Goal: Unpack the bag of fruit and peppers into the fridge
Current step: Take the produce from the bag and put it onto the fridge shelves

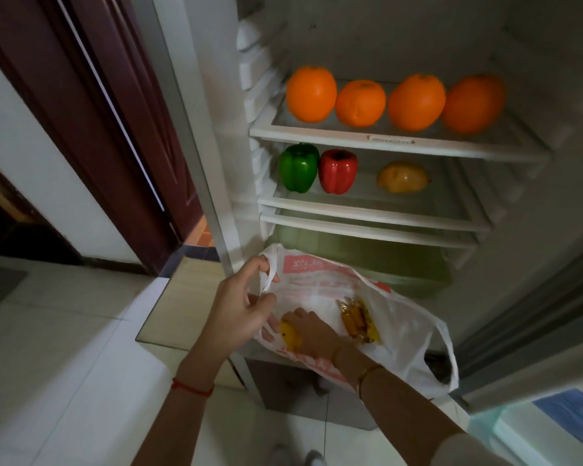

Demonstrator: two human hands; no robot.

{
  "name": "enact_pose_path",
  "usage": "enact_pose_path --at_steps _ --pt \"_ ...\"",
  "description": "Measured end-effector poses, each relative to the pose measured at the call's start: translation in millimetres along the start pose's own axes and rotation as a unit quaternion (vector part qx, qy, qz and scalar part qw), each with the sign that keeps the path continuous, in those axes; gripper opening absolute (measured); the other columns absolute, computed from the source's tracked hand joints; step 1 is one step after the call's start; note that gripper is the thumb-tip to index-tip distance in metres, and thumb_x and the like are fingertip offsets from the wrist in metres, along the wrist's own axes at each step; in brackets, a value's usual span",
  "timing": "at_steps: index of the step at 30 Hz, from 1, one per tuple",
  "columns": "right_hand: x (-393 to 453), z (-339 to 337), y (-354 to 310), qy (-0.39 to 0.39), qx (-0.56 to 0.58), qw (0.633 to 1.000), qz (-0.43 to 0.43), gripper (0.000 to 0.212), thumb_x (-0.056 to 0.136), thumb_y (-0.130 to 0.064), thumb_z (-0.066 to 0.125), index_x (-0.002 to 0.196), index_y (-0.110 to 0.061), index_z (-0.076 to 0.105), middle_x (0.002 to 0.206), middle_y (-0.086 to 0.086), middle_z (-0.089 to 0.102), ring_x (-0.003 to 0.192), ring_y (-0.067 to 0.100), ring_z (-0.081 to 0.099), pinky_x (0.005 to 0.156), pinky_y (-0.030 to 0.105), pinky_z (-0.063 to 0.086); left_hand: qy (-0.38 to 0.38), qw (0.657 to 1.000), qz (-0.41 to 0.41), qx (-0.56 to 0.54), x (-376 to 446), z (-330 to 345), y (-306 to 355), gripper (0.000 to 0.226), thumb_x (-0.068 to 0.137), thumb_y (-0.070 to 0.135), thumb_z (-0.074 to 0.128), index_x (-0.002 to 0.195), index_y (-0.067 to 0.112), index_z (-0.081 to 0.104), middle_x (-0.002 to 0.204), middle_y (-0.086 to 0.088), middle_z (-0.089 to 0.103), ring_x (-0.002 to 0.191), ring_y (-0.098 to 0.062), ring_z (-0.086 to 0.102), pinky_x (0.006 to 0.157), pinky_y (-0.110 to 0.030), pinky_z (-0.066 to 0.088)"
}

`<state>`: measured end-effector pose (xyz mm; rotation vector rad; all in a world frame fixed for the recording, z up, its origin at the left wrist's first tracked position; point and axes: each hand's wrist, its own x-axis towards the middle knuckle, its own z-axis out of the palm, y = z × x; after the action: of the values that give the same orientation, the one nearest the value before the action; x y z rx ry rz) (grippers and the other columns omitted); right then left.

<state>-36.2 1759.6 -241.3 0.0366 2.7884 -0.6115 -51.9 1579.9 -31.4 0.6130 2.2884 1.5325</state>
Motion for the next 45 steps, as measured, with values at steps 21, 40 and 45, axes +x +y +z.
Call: enact_pose_path --at_steps 21,40,45 --pt "-138 -217 -14 0.340 0.497 0.798 -0.026 0.061 0.071 -0.039 0.069 0.128 -0.036 0.048 0.127 -0.002 0.053 0.108 0.007 0.060 0.076 0.018 0.053 -0.058 0.996 0.061 -0.016 40 39 37 0.033 0.093 -0.005 0.053 0.104 0.026 0.052 0.083 -0.011 0.066 0.050 -0.029 0.070 0.045 -0.047 0.059" --pt "-139 -359 32 0.607 0.273 0.740 0.091 0.057 0.080 -0.028 0.076 0.128 -0.014 0.048 0.116 -0.001 0.054 0.107 0.017 0.056 0.083 0.026 0.043 -0.053 0.996 0.069 -0.016 56 48 42 0.030 0.095 0.001 0.057 0.115 0.023 0.053 0.082 -0.014 0.073 0.051 -0.030 0.070 0.045 -0.037 0.058" --pt "-127 -371 38 0.595 0.257 0.753 0.117 0.057 0.082 -0.030 0.073 0.131 -0.011 0.049 0.120 0.002 0.056 0.107 0.015 0.055 0.082 0.023 0.042 -0.053 0.997 0.063 -0.013 58 45 42 0.032 0.095 0.002 0.058 0.120 0.021 0.052 0.087 -0.008 0.073 0.053 -0.029 0.071 0.044 -0.034 0.058"
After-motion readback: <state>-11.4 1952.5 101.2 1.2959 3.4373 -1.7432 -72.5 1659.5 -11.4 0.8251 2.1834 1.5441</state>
